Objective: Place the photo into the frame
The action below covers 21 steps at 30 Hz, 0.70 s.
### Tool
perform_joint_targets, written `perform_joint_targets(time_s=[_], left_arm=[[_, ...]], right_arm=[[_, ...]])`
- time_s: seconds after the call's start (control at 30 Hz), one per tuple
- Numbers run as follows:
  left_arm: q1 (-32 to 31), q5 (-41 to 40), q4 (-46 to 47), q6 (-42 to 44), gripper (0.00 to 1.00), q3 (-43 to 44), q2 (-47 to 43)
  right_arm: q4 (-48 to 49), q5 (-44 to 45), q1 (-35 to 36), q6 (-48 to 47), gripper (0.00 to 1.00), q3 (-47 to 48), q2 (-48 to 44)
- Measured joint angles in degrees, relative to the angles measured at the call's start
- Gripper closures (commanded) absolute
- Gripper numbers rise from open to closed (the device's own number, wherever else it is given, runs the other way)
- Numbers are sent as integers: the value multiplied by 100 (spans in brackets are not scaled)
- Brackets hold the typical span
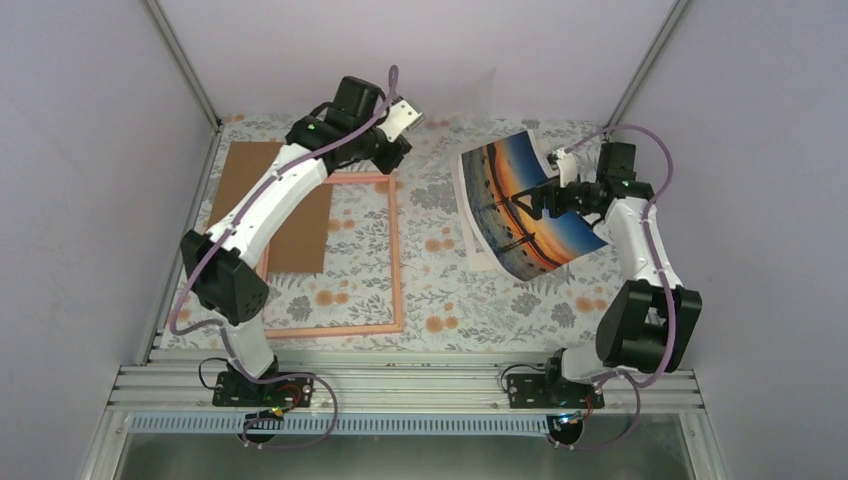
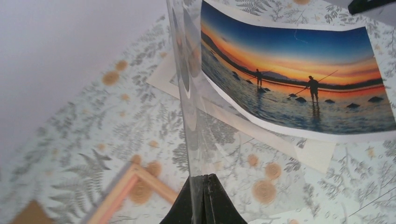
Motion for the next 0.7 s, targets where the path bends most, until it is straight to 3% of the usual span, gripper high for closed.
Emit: perform_joint_targets(time_s=[0.23, 0.4, 0.7], left_arm=[[229, 118, -310, 1222, 98, 48, -817], [387, 682, -337, 2020, 98, 59, -1403], [435, 1631, -732, 2859, 98, 787, -1561]], right_arm=[[885, -446, 0, 101, 0, -70, -682], [1416, -710, 0, 55, 0, -61, -774], [1934, -1340, 4, -136, 0, 367, -629]])
